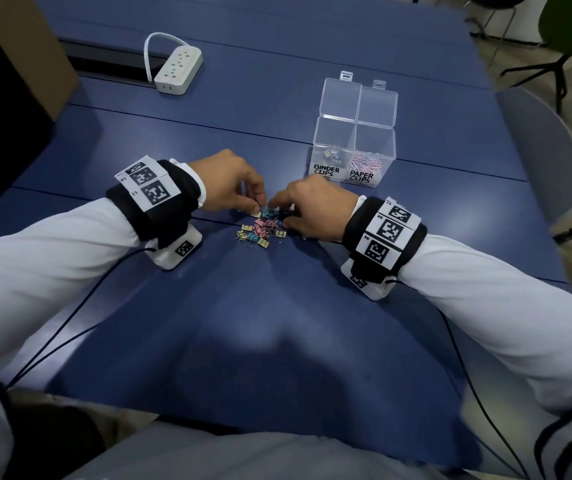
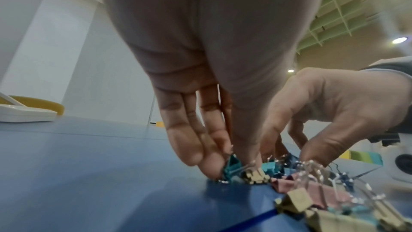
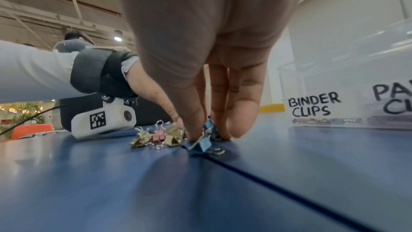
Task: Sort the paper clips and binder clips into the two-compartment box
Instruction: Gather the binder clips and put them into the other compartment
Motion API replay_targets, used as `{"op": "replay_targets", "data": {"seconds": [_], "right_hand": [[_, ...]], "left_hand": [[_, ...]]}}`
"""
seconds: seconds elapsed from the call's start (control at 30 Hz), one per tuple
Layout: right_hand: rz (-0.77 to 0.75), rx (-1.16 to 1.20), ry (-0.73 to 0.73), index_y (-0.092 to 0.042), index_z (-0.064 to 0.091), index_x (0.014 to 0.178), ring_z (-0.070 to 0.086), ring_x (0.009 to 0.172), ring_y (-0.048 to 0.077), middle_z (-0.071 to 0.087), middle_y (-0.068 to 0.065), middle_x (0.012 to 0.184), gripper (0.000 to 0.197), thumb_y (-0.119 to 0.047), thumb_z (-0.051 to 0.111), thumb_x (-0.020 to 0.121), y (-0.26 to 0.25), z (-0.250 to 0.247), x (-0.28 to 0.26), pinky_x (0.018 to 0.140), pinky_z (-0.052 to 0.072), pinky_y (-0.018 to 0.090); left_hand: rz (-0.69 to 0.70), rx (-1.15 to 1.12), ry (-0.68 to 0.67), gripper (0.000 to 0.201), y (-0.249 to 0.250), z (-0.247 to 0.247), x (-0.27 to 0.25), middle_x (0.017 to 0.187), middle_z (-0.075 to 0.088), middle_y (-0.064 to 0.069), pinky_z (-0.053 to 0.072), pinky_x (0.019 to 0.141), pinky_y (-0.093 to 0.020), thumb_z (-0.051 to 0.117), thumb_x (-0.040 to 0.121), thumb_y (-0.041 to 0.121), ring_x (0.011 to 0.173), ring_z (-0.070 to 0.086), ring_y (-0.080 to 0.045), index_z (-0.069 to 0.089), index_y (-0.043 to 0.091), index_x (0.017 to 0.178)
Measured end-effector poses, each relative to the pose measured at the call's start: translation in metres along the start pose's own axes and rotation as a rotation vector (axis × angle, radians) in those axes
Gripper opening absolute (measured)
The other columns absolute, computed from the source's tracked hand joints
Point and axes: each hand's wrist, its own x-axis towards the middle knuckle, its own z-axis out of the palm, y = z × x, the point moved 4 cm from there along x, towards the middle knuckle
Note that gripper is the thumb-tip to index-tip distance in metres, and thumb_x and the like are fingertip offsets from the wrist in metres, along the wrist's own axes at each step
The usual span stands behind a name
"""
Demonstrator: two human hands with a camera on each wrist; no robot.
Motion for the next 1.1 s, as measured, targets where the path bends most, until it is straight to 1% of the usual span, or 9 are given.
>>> {"op": "replay_targets", "data": {"seconds": [0.1,0.27,0.4,0.5,0.7,0.8,0.93,1.03,1.1], "right_hand": [[0.017,0.018,-0.018,-0.017,0.068,0.114,0.064,0.098,0.026,0.071,0.006,0.104,0.029,-0.017,0.062,0.086,0.001,0.001,0.004,0.086,0.052,0.037],[0.042,0.025,0.005,-0.013,0.075,0.096,0.066,0.087,0.025,0.074,0.006,0.092,0.02,-0.012,0.059,0.084,0.006,0.001,0.007,0.083,0.053,0.036],[0.053,0.068,0.065,-0.012,0.075,0.095,0.067,0.086,0.025,0.075,0.006,0.091,0.019,-0.012,0.06,0.084,0.011,-0.003,0.007,0.085,0.052,0.034],[0.098,0.155,0.155,-0.012,0.075,0.096,0.067,0.083,0.019,0.075,0.006,0.092,0.017,-0.014,0.063,0.085,0.023,-0.007,0.002,0.081,0.048,0.022],[0.16,0.271,0.233,-0.012,0.076,0.092,0.061,0.073,0.006,0.075,0.002,0.09,0.014,-0.013,0.067,0.081,0.037,-0.011,-0.018,0.071,0.035,0.005],[0.192,0.318,0.249,-0.013,0.076,0.092,0.06,0.07,0.004,0.075,0.001,0.088,0.015,-0.011,0.069,0.079,0.041,-0.011,-0.029,0.068,0.036,-0.004],[0.206,0.344,0.214,-0.013,0.076,0.093,0.065,0.074,0.01,0.075,0.002,0.088,0.016,-0.01,0.07,0.078,0.041,-0.009,-0.038,0.078,0.049,0.015],[0.19,0.339,0.177,-0.012,0.076,0.095,0.067,0.076,0.011,0.075,0.003,0.088,0.016,-0.01,0.068,0.08,0.038,-0.007,-0.041,0.08,0.052,0.02],[0.171,0.342,0.158,-0.012,0.075,0.096,0.066,0.076,0.009,0.075,0.003,0.089,0.017,-0.009,0.067,0.081,0.034,-0.005,-0.04,0.08,0.05,0.017]], "left_hand": [[-0.03,-0.02,0.008,0.012,-0.001,-0.003,0.001,0.073,0.071,0.008,0.048,0.067,-0.019,0.076,0.077,0.031,0.065,0.061,0.002,0.074,0.027,0.088],[-0.072,-0.077,0.026,0.012,-0.005,-0.007,0.002,0.069,0.07,0.011,0.038,0.059,0.003,0.077,0.077,0.027,0.063,0.059,0.014,0.075,0.028,0.088],[-0.094,-0.121,0.033,0.012,-0.004,-0.016,0.0,0.069,0.07,0.016,0.039,0.062,0.003,0.078,0.076,0.026,0.063,0.061,0.011,0.075,0.027,0.087],[-0.103,-0.167,0.083,0.014,-0.001,-0.036,0.0,0.07,0.07,0.016,0.045,0.067,-0.007,0.078,0.076,0.027,0.062,0.063,0.007,0.076,0.026,0.09],[-0.022,-0.23,0.281,0.015,0.034,-0.09,0.037,0.073,0.072,0.009,0.048,0.067,-0.007,0.075,0.078,0.028,0.061,0.063,-0.004,0.075,0.024,0.093],[0.053,-0.213,0.27,0.017,0.061,-0.095,0.073,0.074,0.072,0.007,0.048,0.065,-0.007,0.075,0.078,0.028,0.056,0.059,0.001,0.075,0.021,0.094],[0.072,-0.112,0.227,0.016,0.082,-0.081,0.112,0.08,0.074,0.001,0.047,0.061,-0.003,0.073,0.078,0.023,0.049,0.056,0.009,0.076,0.021,0.094],[0.072,-0.039,0.198,0.019,0.083,-0.072,0.118,0.085,0.073,0.002,0.038,0.06,0.001,0.071,0.08,0.024,0.064,0.059,0.005,0.075,0.023,0.098],[0.077,0.006,0.207,0.021,0.081,-0.071,0.11,0.081,0.069,0.007,0.037,0.07,-0.009,0.07,0.082,0.028,0.075,0.058,-0.002,0.075,0.025,0.102]]}}
